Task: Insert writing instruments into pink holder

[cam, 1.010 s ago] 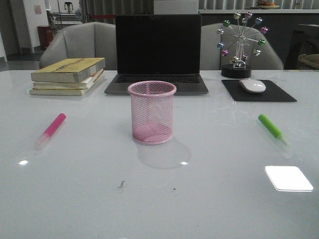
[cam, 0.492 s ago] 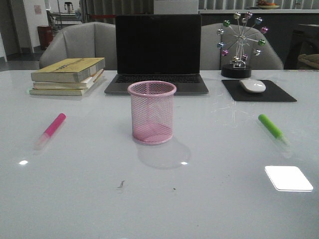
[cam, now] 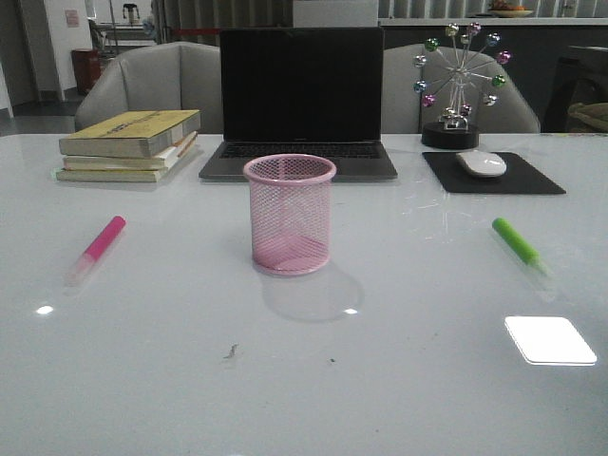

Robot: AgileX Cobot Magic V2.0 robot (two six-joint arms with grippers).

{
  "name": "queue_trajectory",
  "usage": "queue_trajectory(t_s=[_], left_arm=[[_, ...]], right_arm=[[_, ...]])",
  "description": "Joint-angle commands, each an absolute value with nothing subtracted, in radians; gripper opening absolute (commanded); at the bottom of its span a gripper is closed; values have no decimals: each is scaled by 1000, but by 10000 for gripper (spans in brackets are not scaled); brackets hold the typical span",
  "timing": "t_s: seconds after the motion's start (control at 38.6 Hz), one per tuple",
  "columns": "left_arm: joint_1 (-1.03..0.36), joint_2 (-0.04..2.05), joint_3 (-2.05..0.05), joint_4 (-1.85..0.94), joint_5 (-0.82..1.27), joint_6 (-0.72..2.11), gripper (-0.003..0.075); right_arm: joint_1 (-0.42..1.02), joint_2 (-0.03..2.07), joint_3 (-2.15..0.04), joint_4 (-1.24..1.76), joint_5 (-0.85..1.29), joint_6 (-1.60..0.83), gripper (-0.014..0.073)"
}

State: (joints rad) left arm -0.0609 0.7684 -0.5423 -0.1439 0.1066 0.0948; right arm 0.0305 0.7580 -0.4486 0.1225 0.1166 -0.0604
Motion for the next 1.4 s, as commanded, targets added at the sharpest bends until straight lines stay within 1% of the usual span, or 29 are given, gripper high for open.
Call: queue_trajectory(t_s=[0.0, 0.16, 0.21, 0.34, 0.52, 0.67, 1.01, 1.14, 1.37], left_arm=[[-61, 766, -578, -154, 14, 90, 416], [-61, 766, -578, -169, 15, 90, 416], [-61, 766, -578, -172, 15, 90, 416], [-61, 766, -578, -172, 21, 90, 416], [-61, 766, -578, -172, 21, 90, 416], [-61, 766, -578, -172, 21, 90, 416], [-61, 766, -578, -172, 21, 90, 416], [-61, 766, -578, -172, 21, 90, 416], [-61, 766, -578, -172, 21, 90, 416]], right_arm=[[27, 759, -489, 163, 55, -67, 480], [27, 804, -559, 190, 260, -67, 480], [27, 849, -624, 190, 331, -67, 480], [27, 975, -780, 190, 420, -67, 480], [27, 1202, -1020, 186, 566, -78, 480], [27, 1485, -1271, 183, 697, -78, 480], [27, 1858, -1596, 191, 832, -78, 480], [27, 1950, -1699, 191, 880, -78, 480], [27, 2071, -1800, 190, 975, -78, 480]])
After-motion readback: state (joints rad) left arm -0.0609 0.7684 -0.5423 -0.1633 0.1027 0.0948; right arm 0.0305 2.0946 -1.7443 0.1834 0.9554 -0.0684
